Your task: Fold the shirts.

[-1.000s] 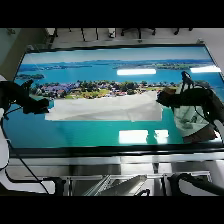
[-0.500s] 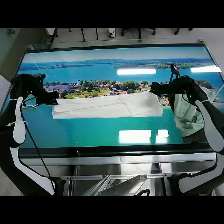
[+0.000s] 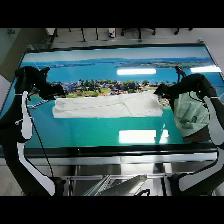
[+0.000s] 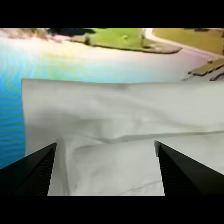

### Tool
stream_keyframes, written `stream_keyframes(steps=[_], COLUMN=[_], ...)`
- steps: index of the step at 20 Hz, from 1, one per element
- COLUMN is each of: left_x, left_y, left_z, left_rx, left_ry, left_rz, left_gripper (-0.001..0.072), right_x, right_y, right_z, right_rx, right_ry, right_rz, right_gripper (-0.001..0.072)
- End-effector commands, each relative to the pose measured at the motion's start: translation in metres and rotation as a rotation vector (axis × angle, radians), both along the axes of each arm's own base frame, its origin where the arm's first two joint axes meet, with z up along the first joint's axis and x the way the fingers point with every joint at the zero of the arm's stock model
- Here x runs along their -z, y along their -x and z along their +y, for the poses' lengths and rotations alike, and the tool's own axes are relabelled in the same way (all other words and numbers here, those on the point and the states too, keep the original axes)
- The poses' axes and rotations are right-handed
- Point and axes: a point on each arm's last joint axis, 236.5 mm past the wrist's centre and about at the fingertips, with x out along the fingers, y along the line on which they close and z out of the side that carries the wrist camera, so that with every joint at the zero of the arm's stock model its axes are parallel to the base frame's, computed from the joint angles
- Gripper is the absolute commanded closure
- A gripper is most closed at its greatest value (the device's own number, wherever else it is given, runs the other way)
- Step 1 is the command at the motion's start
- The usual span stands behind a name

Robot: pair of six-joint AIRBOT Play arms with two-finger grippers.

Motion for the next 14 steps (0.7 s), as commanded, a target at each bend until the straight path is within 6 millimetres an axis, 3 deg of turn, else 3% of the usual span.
stream_keyframes(steps=[1,5,10,11,12,14], left_x=[-0.028,-0.052,-0.092,-0.1,-0.109,-0.122], left_y=[0.004,0.011,0.012,0.011,0.008,0.003], left_z=[-0.002,-0.003,-0.01,-0.016,-0.025,-0.046], left_rx=[0.013,0.009,0.016,0.018,0.02,0.026], left_ry=[-0.003,-0.008,0.001,0.029,0.066,0.158], left_rz=[-0.014,-0.058,-0.14,-0.162,-0.188,-0.228], left_gripper=[0.0012,0.0012,0.0013,0.0014,0.0084,0.0596], right_x=[0.017,0.033,0.058,0.06,0.06,0.056], right_y=[0.024,0.02,0.016,0.016,0.017,0.018], right_z=[-0.014,0.001,0.002,0.005,0.009,0.021], right_rx=[-0.038,-0.057,-0.056,-0.061,-0.069,-0.105], right_ry=[-0.026,-0.117,-0.128,-0.13,-0.13,-0.145], right_rz=[0.108,0.113,0.152,0.156,0.157,0.154], right_gripper=[0.0055,0.0055,0.007,0.0117,0.0237,0.0484])
